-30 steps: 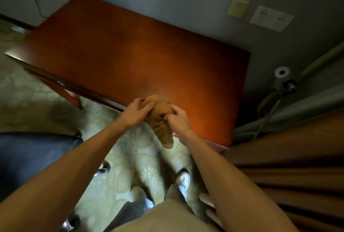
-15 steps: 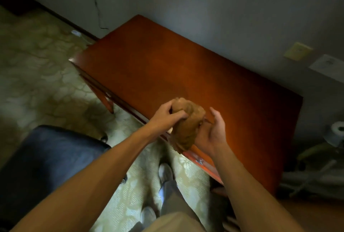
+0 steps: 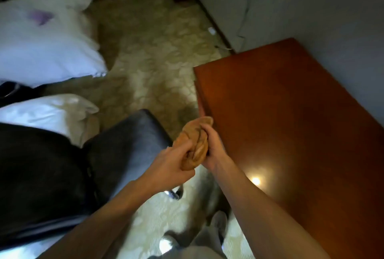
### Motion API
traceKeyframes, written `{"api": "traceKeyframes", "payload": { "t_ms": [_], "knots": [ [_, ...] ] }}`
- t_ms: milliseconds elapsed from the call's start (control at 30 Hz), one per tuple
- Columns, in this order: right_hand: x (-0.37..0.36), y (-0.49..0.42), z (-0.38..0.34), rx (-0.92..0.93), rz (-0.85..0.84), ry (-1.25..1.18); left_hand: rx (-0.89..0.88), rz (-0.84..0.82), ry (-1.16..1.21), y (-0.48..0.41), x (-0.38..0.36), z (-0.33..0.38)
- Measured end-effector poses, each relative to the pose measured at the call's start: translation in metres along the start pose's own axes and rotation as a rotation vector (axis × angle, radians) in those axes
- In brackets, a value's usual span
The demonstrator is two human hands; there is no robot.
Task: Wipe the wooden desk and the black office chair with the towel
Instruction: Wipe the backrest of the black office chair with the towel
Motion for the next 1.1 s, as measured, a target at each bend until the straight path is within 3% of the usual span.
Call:
{"api": "traceKeyframes", "payload": {
  "t_ms": [167,300,400,467,533,600,667,733,900,1100],
  "knots": [
    [-0.076,-0.025,0.041,-0.194,-0.130,0.132,0.102,0.141,-0.135,0.056,0.035,-0.041],
    [-0.123,-0.025,0.074,-0.258,-0.107,0.337,0.203,0.142,0.115,0.117,0.060,-0.064],
    [-0.160,-0.020,0.102,-0.214,-0.078,0.407,0.239,0.463,0.555,0.164,0.079,-0.091],
    [-0.187,-0.011,0.120,-0.180,-0.090,0.460,0.330,0.798,0.710,0.194,0.087,-0.132],
    [-0.214,0.003,0.139,-0.137,-0.117,0.498,0.468,0.956,0.819,0.216,0.091,-0.175],
    [-0.235,0.012,0.158,-0.116,-0.122,0.520,0.550,0.875,1.091,0.225,0.089,-0.209],
    [-0.257,0.019,0.181,-0.089,-0.158,0.521,0.444,0.685,1.403,0.230,0.086,-0.223],
    [-0.273,0.022,0.195,-0.066,-0.185,0.554,0.362,0.599,1.500,0.239,0.089,-0.223],
    [-0.278,0.005,0.231,0.117,-0.051,0.871,0.425,0.754,1.355,0.283,0.110,-0.254],
    [-0.271,0.000,0.278,-0.066,-0.115,0.940,0.302,0.694,1.239,0.316,0.136,-0.273]
  ]
}}
Point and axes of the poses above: each hand's wrist, its own y-axis away from the middle knuckle, its own x-axis out of the back of the hand, z = x × y, the point moved 4 cm from there along -y, towards the middle knuckle, and after that the axes turned 4 degrees about -z, right-handed, at the moved point
